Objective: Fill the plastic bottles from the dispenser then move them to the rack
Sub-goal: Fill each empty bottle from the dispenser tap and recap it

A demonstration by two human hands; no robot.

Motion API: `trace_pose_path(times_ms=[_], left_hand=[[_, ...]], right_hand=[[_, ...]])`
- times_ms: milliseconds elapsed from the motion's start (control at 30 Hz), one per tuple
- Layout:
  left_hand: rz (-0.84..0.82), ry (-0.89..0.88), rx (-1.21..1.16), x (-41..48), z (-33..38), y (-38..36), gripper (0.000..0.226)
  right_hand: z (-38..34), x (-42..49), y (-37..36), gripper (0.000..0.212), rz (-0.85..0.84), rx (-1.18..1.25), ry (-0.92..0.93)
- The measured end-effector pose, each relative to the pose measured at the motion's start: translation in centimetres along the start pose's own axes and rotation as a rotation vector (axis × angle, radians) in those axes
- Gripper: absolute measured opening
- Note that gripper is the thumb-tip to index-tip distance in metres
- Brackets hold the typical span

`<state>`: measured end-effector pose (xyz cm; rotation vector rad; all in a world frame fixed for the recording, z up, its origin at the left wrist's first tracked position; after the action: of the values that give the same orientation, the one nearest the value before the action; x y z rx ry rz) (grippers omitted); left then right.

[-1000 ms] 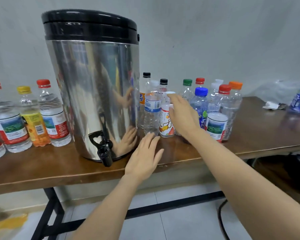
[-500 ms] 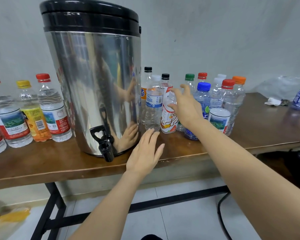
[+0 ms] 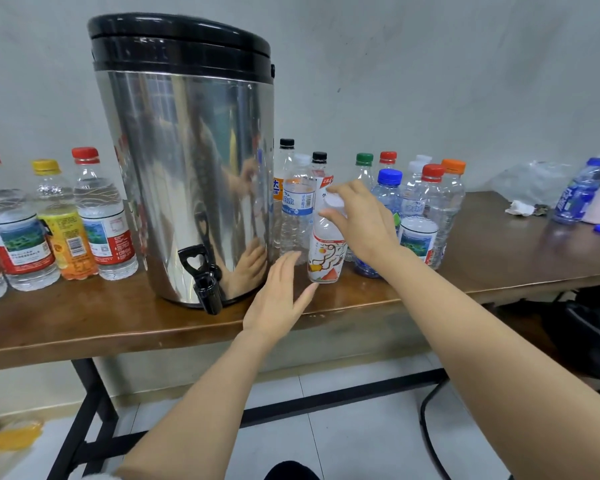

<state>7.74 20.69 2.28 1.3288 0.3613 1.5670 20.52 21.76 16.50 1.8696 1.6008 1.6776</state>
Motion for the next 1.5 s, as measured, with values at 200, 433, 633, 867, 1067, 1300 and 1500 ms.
trace_pose_path(times_ms=[200, 433, 633, 867, 1067, 1300, 1500], left_hand=[[0.056, 0.179, -0.562, -1.0, 1.0, 3.0, 0.104], [0.118, 0.31, -0.555, -3.5, 1.0, 5.6, 0.077], [0.15, 0.291, -0.288, -6.9, 1.0, 7.0, 0.077], [0.037, 0.414, -0.496, -9.2, -2.2, 5.6, 0.074], [-0.107, 0.488, -0.718, -11.4, -2.9, 3.5, 0.058], [-0.067, 0.726, -0.553, -16.1, -6.9, 2.4, 0.059], [0.021, 0.803, -0.434, -17.6, -9.9, 4.5, 0.066]], right_hand=[[-3.3, -1.5, 0.4, 0.046, -0.077, 0.312, 0.033], [-5.6, -3.0, -0.4, 0.056, -0.256, 0.292, 0.032], [-6.5, -4.7, -1.6, 0.063, -0.278, -0.264, 0.105], [-7.4, -6.7, -5.5, 0.022, -0.666, 0.395, 0.107], [-6.7, -7.1, -6.8, 0.023, -0.758, 0.685, 0.032], [1.5, -6.9, -12.2, 0.03, -0.51, 0.288, -0.258], [3.6, -7.8, -14.8, 0.03, -0.466, 0.013, -0.292]])
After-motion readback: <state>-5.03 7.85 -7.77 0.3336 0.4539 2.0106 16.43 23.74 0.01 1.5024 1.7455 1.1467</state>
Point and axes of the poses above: each hand's wrist, its own x-axis towards the middle knuckle, its own y-axis out of the back of the hand, z = x × y, the point moved 10 cm from there along x, towards the middle knuckle, and after that the axes turned 11 degrees about x, right-handed, at the moved point
